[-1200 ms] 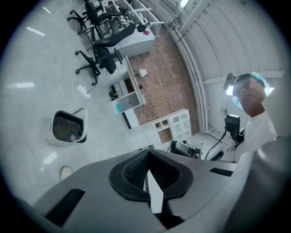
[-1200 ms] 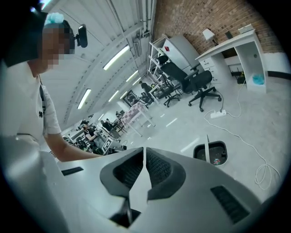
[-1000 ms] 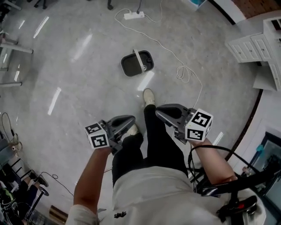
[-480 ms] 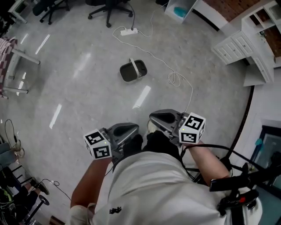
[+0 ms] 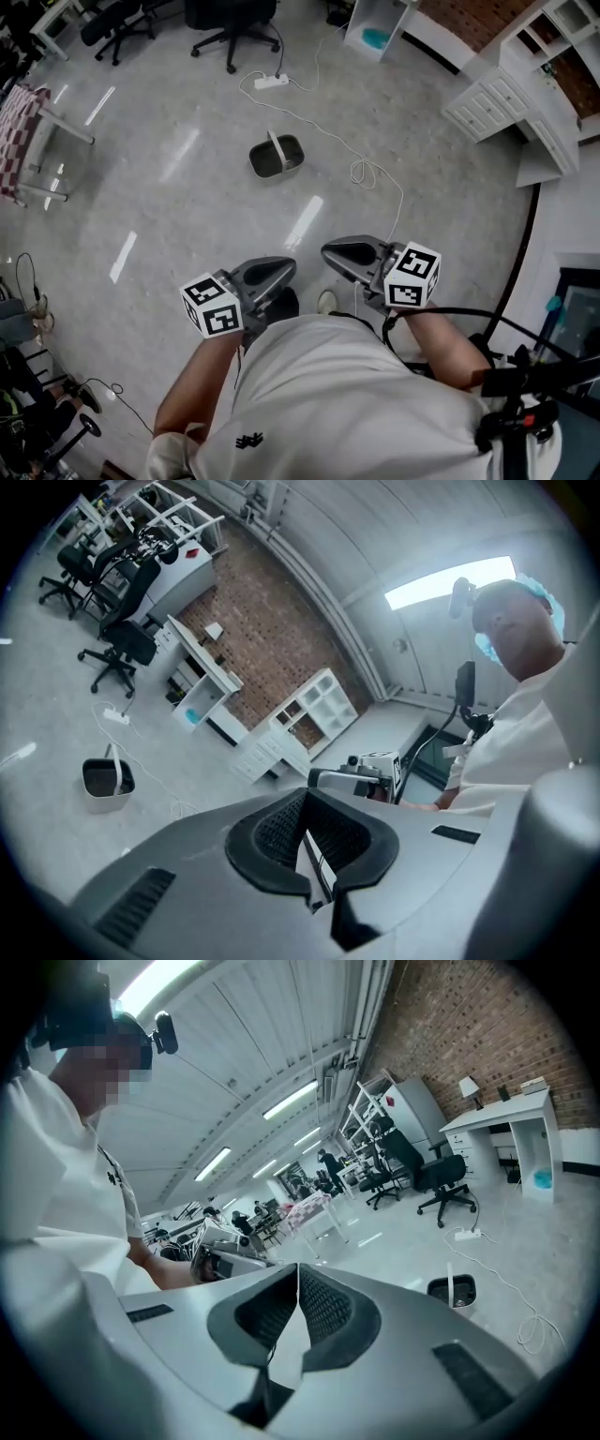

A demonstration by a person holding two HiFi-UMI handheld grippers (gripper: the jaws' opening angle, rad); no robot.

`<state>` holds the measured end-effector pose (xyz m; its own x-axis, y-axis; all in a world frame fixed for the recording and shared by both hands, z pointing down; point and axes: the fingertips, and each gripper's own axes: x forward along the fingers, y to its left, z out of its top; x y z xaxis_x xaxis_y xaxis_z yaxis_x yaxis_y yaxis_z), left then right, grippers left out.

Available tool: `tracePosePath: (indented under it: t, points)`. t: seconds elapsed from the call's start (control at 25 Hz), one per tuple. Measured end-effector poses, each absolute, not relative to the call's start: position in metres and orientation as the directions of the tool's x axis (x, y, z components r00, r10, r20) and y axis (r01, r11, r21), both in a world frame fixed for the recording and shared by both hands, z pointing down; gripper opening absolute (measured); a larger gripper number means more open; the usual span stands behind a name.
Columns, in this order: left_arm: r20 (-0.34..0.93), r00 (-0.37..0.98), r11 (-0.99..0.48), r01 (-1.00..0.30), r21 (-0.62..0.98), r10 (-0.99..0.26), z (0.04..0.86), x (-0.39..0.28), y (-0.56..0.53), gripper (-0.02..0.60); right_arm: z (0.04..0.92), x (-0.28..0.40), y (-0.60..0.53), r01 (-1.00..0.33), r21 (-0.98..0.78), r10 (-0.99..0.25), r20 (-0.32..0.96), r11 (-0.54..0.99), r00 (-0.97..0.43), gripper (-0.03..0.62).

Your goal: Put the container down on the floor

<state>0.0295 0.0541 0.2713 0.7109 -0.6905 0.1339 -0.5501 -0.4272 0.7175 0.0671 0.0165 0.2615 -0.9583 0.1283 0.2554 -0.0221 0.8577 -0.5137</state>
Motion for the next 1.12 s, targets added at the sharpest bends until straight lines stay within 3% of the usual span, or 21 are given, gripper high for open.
tracePosePath:
  t: [0.68, 1.12]
  points:
    - [0.108, 0.681, -0.445, -0.582, 0.680, -0.725, 0.252, 0.189, 0.097, 0.009, 0.255, 0.219, 0.067, 0.046, -0.476, 0.175, 0.231, 0.878, -0.957, 0.017]
    - [0.135, 0.689, -0.445, -0.592, 0.672, -0.712, 0.252, 0.213, 0.109, 0.009, 0.258, 0.236, 0.086, 0.058, -0.476, 0.175, 0.204, 0.877, -0.963, 0.017]
